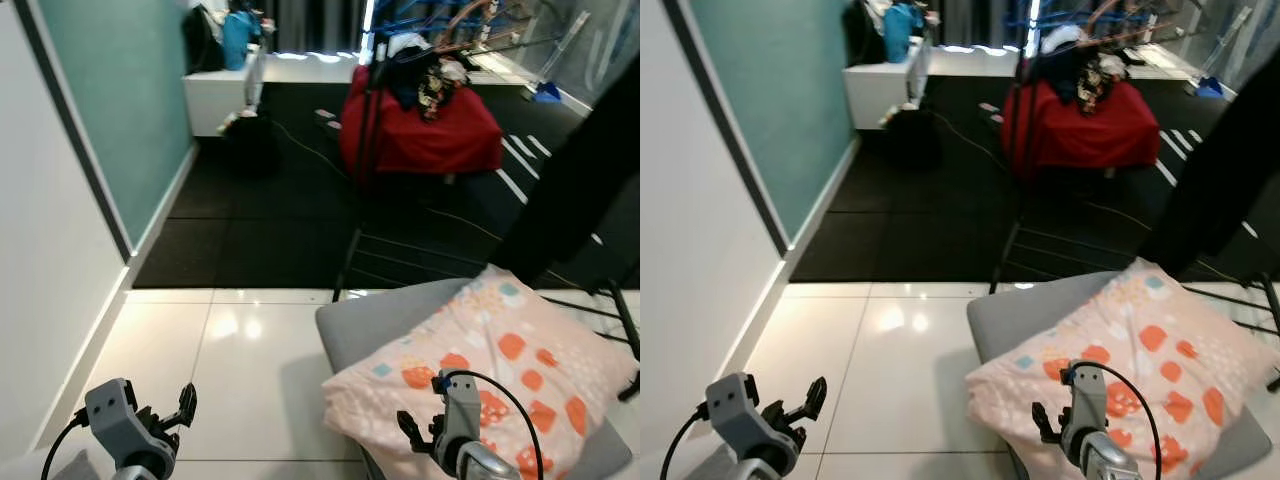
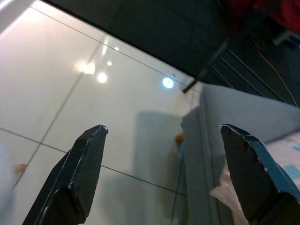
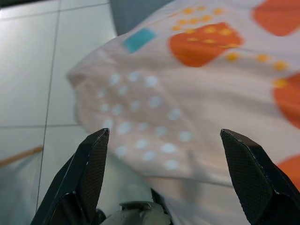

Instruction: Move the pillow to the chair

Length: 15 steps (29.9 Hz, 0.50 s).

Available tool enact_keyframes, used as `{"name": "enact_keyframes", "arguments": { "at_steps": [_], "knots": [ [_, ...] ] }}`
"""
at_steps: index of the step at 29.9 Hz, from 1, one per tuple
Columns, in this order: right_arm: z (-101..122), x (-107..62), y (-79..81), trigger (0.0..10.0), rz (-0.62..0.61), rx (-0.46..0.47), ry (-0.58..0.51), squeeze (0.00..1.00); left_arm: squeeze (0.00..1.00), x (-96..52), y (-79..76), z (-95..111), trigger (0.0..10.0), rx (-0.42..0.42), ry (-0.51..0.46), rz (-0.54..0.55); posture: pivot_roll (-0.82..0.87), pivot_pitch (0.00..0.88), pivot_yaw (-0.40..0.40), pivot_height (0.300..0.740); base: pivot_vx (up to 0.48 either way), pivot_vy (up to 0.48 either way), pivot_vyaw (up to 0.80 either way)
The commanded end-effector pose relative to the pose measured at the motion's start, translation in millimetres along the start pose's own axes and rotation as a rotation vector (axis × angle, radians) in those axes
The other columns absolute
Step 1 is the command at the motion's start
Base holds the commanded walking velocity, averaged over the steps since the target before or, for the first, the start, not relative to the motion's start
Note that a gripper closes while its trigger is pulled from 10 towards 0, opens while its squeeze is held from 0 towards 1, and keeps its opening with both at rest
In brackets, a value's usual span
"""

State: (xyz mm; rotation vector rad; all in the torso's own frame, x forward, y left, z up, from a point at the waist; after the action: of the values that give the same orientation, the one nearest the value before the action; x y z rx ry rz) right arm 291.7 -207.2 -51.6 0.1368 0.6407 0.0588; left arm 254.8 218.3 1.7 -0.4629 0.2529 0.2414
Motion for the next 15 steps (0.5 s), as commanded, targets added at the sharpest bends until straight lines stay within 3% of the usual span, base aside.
{"name": "enact_keyframes", "arguments": {
  "at_steps": [1, 7, 9, 15],
  "knots": [
    [1, 1.2, -0.7, 10.0, -0.025, 0.004, 0.011, 0.0, 0.0, -3.4, 7.7, -6, 10.0, -0.005, 0.03, 0.042, -0.14, 0.088, -0.014, 0.74, 0.0, 0.0, -0.76],
    [13, -3.7, -23.3, 10.0, -0.057, -0.027, -0.012, 0.0, 0.0, -8.8, 13.5, -9, 10.0, 0.052, 0.043, 0.087, -0.15, 0.101, -0.035, 0.74, 0.0, 0.0, -0.76],
    [37, -5.9, -34.1, 10.0, -0.042, -0.049, -0.07, 0.0, 0.0, -14.0, 14.4, -11, 10.0, 0.057, 0.045, 0.103, -0.16, 0.106, -0.049, 0.74, 0.0, 0.0, -0.76],
    [61, -6.2, -31.7, 10.0, -0.007, -0.078, -0.137, 0.0, 0.0, -17.0, 11.6, -12, 10.0, 0.025, 0.038, 0.092, -0.16, 0.107, -0.053, 0.74, 0.0, 0.0, -0.76]
  ]
}}
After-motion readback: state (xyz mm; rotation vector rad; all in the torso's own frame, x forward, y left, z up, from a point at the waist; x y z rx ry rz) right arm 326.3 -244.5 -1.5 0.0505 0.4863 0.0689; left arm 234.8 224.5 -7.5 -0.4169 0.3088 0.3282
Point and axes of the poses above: a point about 5 cm out from each wrist's last joint towards the gripper, its own x axis pointing out of the wrist towards the gripper, its own z axis along the axis of the wrist's last joint, y = z × x, the point moved 4 cm from there along x, pointing out of the wrist towards the gripper
